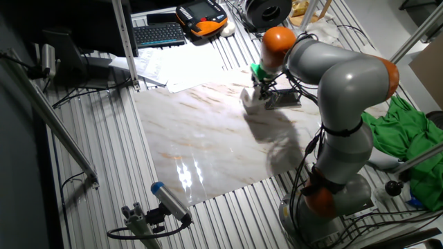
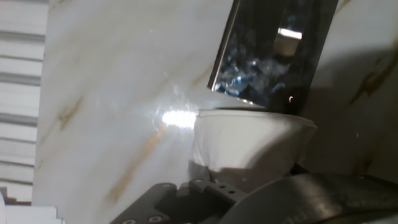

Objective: Put the toilet paper on its holder

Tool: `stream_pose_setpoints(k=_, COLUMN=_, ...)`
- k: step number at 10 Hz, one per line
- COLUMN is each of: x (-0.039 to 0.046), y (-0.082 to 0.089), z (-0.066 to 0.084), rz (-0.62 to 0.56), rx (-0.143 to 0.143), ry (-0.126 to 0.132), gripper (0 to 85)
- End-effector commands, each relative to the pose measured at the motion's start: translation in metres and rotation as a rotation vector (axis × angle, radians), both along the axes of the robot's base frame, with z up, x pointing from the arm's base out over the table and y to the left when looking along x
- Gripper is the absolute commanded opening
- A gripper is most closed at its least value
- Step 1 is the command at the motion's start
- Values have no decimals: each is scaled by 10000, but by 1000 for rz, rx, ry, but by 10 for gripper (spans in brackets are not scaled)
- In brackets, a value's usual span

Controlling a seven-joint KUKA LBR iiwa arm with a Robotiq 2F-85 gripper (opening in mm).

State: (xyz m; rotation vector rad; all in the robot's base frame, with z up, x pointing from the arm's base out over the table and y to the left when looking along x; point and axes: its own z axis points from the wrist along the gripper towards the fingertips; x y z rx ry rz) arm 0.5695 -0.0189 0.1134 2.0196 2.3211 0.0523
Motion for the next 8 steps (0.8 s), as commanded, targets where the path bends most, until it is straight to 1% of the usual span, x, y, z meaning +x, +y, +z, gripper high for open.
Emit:
stream_pose_setpoints(k=1, x=-4, y=-73, z=19, rz=-3, rx=-4, ry=-2, gripper=170)
stream_pose_setpoints(k=2, x=-9, y=-195, z=46, rz=-7, rx=-18, ry=-3, gripper=170)
stream_pose_setpoints(k=3, x=-15, y=-276, z=48, rz=-11, rx=-28, ry=-14, gripper=170)
stream_pose_setpoints(k=4, x=-37, y=-324, z=31, rz=-12, rx=-45, ry=-28, gripper=170)
stream_pose_setpoints(k=5, x=-58, y=-357, z=7, rz=-12, rx=-51, ry=-38, gripper=170)
stream_pose_setpoints(k=6, x=-68, y=-382, z=-19, rz=-7, rx=-42, ry=-42, gripper=0)
stream_pose_setpoints(k=8, x=-56, y=-375, z=-44, rz=-12, rx=-45, ry=-44, gripper=0)
